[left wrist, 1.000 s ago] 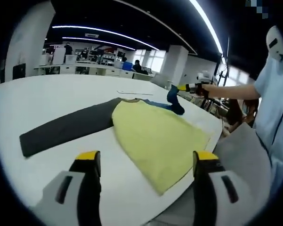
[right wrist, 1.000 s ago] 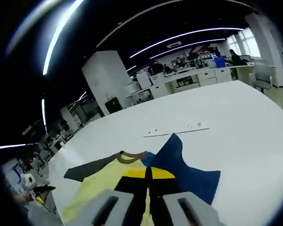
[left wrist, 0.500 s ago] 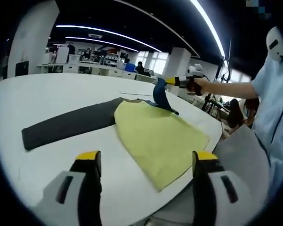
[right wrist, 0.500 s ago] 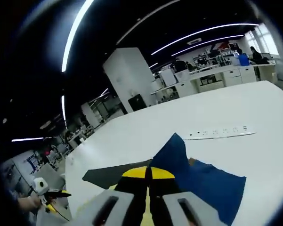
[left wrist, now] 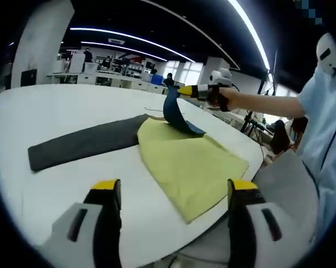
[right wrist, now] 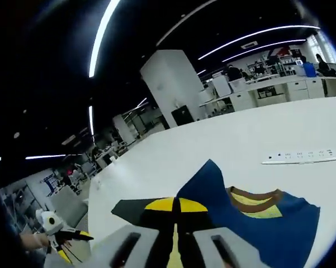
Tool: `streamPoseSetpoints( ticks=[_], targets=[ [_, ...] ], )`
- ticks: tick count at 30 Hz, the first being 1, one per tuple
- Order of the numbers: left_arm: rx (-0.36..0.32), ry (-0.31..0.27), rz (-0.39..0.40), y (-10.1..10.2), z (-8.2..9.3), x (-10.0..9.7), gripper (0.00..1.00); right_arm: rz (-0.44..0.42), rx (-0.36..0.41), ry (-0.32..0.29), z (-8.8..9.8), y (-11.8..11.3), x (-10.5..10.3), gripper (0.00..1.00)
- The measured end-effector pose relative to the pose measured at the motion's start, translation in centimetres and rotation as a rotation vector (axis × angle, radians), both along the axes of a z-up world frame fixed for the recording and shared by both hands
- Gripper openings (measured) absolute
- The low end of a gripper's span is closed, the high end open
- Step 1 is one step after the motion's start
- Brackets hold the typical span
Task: Fold the garment on the visible template until the final outline fits inside the template.
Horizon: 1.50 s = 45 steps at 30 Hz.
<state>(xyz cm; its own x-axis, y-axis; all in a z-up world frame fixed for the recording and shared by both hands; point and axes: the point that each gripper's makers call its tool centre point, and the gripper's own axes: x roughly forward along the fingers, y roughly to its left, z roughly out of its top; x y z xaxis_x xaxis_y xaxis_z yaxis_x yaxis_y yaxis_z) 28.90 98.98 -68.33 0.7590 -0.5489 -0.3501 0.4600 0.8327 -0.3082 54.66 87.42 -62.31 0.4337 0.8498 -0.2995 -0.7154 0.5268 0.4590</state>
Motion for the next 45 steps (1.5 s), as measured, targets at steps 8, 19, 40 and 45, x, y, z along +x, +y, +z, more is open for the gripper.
streamPoseSetpoints(
  ticks=[8, 19, 40, 45],
  targets=[
    [-0.01, 0.011, 0.015, 0.2, -0.2, -0.3, 0.75, 0.049, -0.074, 0.055, -4.7, 2.5, -1.1, 0.0],
    [-0.025, 0.016, 0.039, 0.5, -0.2, -0.6, 0.75, 0.084, -0.147, 0.113, -9.0, 4.3, -1.6, 0.0],
    [-0.039, 0.011, 0.032, 0.2, -0.1, -0.1, 0.76, 0.117, -0.252, -0.026, -10.1, 2.1, -1.7, 0.52],
    [-0.044, 0.012, 0.029, 0.1, 0.0, -0.1, 0.77, 0.117, -0.252, -0.044, -9.8, 1.2, -1.8, 0.67]
  ],
)
